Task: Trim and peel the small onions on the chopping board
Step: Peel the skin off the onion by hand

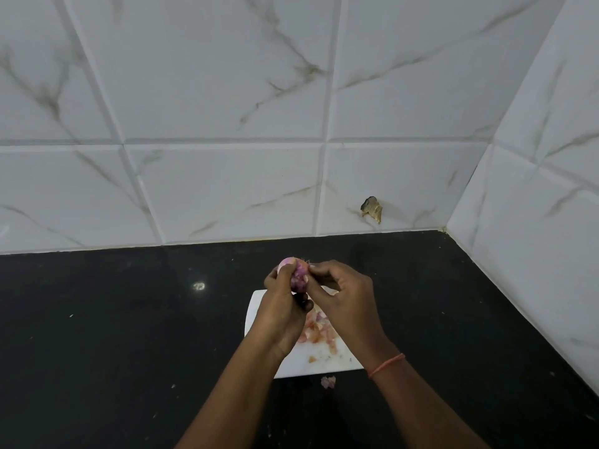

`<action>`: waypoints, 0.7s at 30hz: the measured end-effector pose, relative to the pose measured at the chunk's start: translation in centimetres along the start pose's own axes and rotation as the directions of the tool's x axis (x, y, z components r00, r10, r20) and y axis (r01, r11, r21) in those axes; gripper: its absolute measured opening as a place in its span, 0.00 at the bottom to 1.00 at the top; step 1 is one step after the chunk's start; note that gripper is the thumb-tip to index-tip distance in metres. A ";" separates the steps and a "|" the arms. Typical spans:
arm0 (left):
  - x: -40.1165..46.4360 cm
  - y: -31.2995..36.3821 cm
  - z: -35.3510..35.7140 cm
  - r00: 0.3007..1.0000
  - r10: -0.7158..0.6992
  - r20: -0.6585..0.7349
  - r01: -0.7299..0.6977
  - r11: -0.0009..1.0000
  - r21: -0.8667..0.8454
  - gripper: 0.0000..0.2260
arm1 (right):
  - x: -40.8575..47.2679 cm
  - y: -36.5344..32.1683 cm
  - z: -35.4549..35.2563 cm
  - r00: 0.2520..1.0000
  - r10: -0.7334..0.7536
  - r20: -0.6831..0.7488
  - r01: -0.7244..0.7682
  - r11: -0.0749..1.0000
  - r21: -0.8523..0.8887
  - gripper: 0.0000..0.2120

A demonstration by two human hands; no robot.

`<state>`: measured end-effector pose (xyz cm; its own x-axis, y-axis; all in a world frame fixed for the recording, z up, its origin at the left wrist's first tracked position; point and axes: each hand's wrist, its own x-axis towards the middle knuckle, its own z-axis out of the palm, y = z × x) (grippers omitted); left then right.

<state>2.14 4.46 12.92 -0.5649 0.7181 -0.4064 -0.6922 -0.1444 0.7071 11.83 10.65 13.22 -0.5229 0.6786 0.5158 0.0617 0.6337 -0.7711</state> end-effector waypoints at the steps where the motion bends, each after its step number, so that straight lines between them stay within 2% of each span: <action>1: -0.1 0.0 0.1 1.000 0.004 -0.009 -0.004 1.000 0.000 0.23 | 0.0 0.1 0.0 1.000 -0.011 -0.003 0.011 1.000 -0.005 0.07; 11: 0.0 0.1 0.1 0.999 0.023 0.025 -0.024 1.000 0.015 0.18 | -0.1 0.4 0.0 0.996 -0.080 -0.048 0.079 0.997 -0.014 0.07; 21: 0.3 0.1 -0.3 0.999 0.004 0.034 -0.004 1.000 0.004 0.21 | -0.2 0.1 0.1 0.995 -0.064 -0.074 0.064 0.998 -0.013 0.05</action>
<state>1.78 4.51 12.65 -0.5521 0.7402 -0.3838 -0.6882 -0.1446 0.7110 11.81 10.57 12.96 -0.4612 0.6620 0.5907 0.0390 0.6803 -0.7319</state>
